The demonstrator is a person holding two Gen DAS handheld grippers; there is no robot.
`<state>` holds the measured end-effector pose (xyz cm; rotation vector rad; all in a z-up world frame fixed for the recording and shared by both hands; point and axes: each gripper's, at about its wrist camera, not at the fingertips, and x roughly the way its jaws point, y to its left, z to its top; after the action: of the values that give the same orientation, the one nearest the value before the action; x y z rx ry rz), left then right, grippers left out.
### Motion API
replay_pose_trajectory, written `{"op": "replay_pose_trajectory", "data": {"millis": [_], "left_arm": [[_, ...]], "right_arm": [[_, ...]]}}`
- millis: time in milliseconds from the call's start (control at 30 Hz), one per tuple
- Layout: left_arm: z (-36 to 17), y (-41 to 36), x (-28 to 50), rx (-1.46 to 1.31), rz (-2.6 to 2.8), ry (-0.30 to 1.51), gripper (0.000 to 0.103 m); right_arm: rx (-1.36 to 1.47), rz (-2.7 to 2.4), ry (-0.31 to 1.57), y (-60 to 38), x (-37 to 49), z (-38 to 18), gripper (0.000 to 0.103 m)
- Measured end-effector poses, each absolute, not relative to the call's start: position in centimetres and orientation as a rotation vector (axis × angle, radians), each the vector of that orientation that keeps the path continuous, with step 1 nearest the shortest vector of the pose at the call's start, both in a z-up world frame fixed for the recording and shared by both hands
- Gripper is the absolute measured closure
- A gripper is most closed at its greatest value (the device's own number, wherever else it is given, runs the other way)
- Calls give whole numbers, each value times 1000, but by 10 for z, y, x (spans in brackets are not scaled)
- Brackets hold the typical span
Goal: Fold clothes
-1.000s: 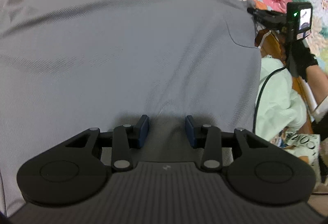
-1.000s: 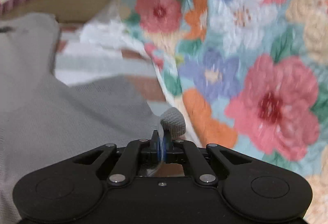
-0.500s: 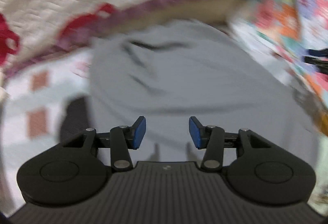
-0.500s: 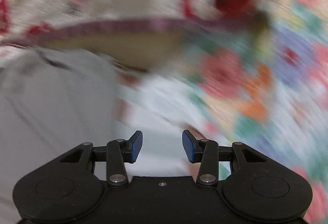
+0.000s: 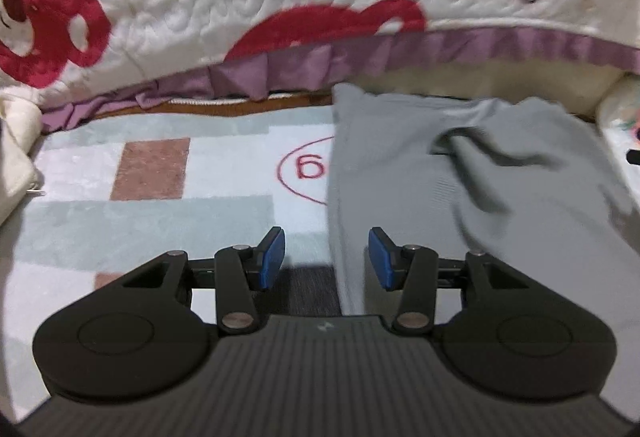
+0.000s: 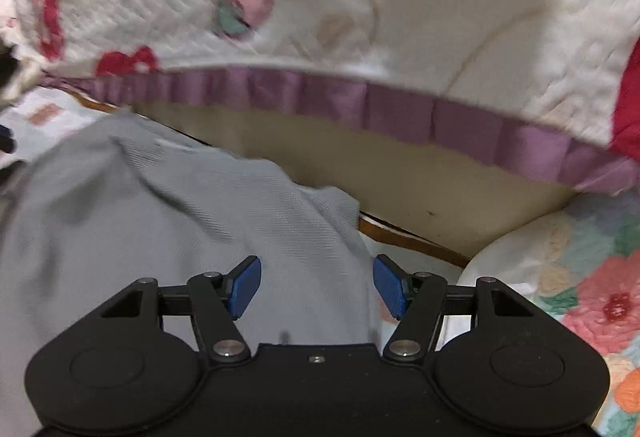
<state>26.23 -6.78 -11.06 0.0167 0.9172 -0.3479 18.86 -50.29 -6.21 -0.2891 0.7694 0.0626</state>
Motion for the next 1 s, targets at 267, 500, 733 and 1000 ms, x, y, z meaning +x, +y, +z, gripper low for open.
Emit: {"op": "replay_pose_trajectory", "data": {"millis": [267,500,733,1000], "left_arm": [[-122,-101,301,-40,-365,811,54],[-132,-145,301,12,-344,744,51],[-134,-150,297,13,-381,756,51],[-135,-140,283,22,-486,781,51]], "right_arm": [[-185,5,817,-533,246,-109,36],[-451,90,783,-483,240,-131,81],[-388,69,747,-489,247,-126,100],[-322,358,769,-468,197,-114,97]]}}
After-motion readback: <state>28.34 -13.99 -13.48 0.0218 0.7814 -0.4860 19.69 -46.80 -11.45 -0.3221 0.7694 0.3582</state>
